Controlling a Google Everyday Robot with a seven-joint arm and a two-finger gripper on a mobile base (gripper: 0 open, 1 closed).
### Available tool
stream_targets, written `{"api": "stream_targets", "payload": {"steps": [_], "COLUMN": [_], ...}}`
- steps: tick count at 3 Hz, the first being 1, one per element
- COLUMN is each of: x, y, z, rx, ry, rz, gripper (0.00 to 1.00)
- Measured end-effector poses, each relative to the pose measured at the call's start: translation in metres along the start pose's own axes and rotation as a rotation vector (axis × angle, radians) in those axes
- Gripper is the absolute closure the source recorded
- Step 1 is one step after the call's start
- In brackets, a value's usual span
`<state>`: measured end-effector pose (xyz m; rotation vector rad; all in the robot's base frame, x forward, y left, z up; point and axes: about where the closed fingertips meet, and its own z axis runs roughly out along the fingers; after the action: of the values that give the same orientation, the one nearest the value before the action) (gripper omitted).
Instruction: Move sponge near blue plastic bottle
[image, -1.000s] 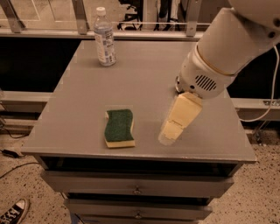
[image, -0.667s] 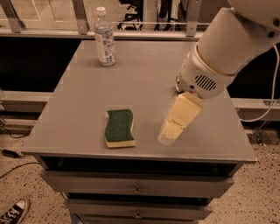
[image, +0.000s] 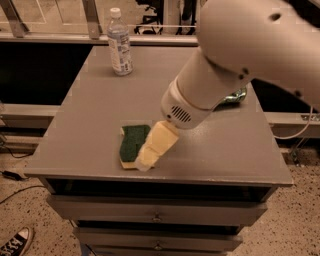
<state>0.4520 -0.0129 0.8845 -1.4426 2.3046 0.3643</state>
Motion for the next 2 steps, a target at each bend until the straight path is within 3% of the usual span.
{"api": "stream_targets", "payload": {"steps": [2], "x": [-0.032], "y": [0.008], "z": [0.061], "rx": [0.0], "ry": [-0.063], "rz": [0.007], "gripper": [0.0]}}
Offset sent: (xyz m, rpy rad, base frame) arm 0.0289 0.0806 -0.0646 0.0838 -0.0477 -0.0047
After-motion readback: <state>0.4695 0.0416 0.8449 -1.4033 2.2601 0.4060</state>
